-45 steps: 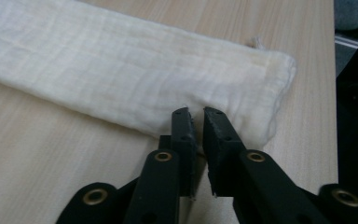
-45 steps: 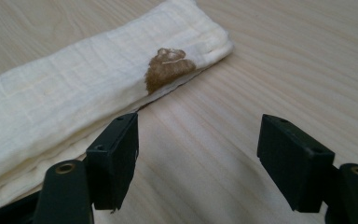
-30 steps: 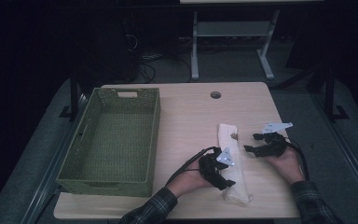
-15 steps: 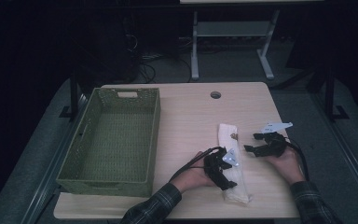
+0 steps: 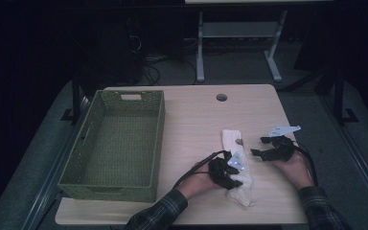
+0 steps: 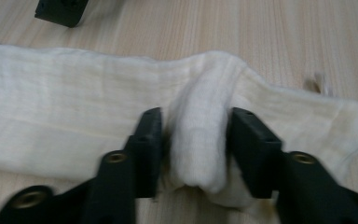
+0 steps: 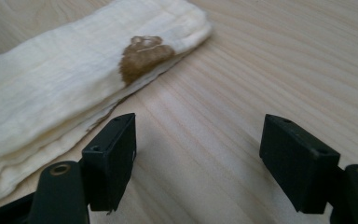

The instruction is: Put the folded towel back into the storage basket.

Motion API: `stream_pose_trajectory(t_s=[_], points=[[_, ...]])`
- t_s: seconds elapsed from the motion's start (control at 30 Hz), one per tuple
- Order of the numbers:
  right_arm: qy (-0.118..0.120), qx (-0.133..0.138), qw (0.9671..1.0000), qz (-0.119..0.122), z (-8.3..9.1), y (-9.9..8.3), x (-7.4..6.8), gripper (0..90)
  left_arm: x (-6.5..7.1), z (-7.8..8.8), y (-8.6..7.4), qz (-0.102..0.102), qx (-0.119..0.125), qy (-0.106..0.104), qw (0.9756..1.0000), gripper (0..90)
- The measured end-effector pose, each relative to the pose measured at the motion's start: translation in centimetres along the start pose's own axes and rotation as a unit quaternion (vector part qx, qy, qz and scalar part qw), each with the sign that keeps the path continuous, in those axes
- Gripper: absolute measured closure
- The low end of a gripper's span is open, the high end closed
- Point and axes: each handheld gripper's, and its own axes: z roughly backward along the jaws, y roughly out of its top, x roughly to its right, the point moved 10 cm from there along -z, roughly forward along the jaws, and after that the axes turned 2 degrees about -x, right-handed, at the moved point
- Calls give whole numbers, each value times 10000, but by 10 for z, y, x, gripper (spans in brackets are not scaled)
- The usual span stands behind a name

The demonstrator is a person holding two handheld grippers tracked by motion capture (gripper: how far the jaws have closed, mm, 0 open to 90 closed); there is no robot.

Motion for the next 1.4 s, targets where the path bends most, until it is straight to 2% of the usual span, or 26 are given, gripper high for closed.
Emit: stream_pose_trajectory(t_s=[0.1, 0.2, 0.53, 0.57, 0.73, 0.8, 0.83, 0.93, 0.97, 1.1, 1.2, 1.27, 1.3, 1.4], points=[[1, -1, 10000, -1, 0, 0, 0, 266, 0, 0, 1, 76, 48, 17, 10000, 741], [11, -1, 10000, 3, 0, 0, 0, 261, 1, 0, 2, 128, 60, 28, 9999, 784], [131, -49, 9998, 125, 2, 0, -3, 267, 9, 23, -3, 593, 271, -142, 9978, 789], [164, -58, 9998, 82, 4, 1, -5, 273, 11, 26, -4, 635, 286, -143, 9975, 788], [399, 68, 9985, 367, 16, 18, -13, 309, 17, 39, -11, 763, 362, -171, 9963, 786], [574, 202, 9966, 548, 18, 30, -18, 323, 20, 43, -14, 825, 395, -165, 9957, 785], [684, 240, 9959, 543, 18, 36, -21, 329, 21, 45, -16, 836, 396, -163, 9956, 785], [1053, 277, 9911, 762, 10, 53, -32, 351, 24, 50, -20, 890, 407, -135, 9951, 783], [1118, 251, 9900, 820, 6, 57, -35, 351, 24, 53, -22, 909, 427, -110, 9949, 783], [1381, -133, 9843, 1092, -20, 67, -49, 351, 25, 56, -24, 948, 470, -90, 9943, 782], [1525, -337, 9811, 1139, -36, 70, -55, 351, 25, 55, -24, 991, 489, -106, 9938, 782], [1511, -379, 9799, 1243, -45, 70, -54, 355, 25, 55, -24, 975, 499, -100, 9939, 782], [1587, -355, 9801, 1143, -47, 71, -57, 360, 25, 55, -24, 980, 507, -101, 9938, 782], [1668, -433, 9779, 1182, -54, 67, -59, 367, 24, 54, -24, 1004, 524, -117, 9935, 782]])
